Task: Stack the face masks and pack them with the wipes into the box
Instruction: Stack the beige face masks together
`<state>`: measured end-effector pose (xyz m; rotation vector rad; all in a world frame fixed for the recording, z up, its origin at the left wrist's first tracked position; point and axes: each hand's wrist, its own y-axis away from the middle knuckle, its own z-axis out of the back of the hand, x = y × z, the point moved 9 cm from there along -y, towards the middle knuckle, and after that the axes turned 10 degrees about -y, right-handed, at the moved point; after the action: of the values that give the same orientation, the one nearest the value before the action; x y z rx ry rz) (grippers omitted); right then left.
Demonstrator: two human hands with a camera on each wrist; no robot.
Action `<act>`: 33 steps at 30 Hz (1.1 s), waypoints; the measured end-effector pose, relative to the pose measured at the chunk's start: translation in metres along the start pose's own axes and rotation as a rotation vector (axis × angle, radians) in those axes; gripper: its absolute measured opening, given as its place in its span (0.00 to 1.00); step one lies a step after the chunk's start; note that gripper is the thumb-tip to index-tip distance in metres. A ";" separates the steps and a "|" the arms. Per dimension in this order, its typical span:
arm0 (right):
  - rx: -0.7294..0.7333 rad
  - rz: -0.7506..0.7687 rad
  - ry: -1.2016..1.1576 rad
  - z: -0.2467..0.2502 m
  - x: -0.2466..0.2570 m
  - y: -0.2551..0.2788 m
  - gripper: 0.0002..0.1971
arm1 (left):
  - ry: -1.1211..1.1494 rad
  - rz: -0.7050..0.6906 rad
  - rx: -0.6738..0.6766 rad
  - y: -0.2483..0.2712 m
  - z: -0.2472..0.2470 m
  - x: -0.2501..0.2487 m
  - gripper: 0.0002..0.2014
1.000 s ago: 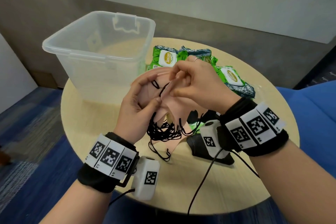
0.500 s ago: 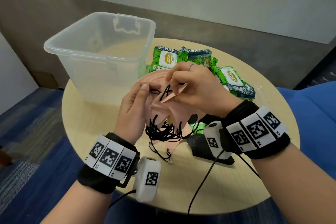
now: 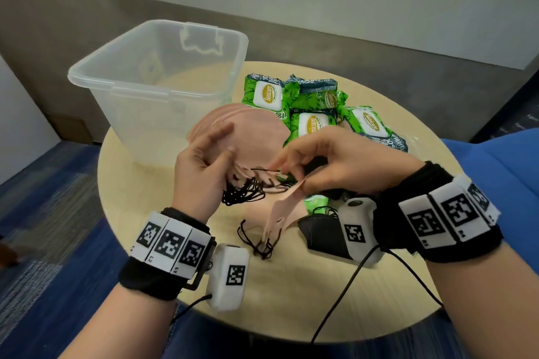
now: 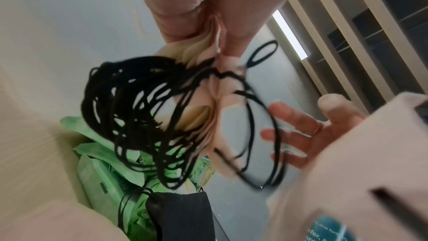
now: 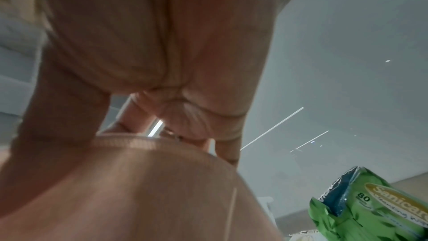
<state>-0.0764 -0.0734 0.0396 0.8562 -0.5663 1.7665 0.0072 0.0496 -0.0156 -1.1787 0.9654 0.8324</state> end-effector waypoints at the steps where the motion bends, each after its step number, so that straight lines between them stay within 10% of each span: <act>1: -0.069 0.023 -0.023 0.009 0.004 0.000 0.12 | 0.001 -0.008 0.012 0.001 -0.001 -0.001 0.18; 13: -0.507 0.076 0.003 0.046 0.001 -0.016 0.16 | 0.146 -0.122 0.236 0.013 -0.023 -0.019 0.20; 27: -0.608 0.246 0.194 0.042 0.005 -0.003 0.09 | 0.170 -0.111 0.267 0.016 -0.026 -0.018 0.14; 33: -0.434 0.206 -0.224 0.035 0.001 -0.006 0.11 | 0.137 -0.109 0.183 0.013 -0.020 -0.017 0.17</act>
<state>-0.0615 -0.0964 0.0623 0.7095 -1.1726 1.6466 -0.0146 0.0319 -0.0063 -1.1291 1.0563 0.5699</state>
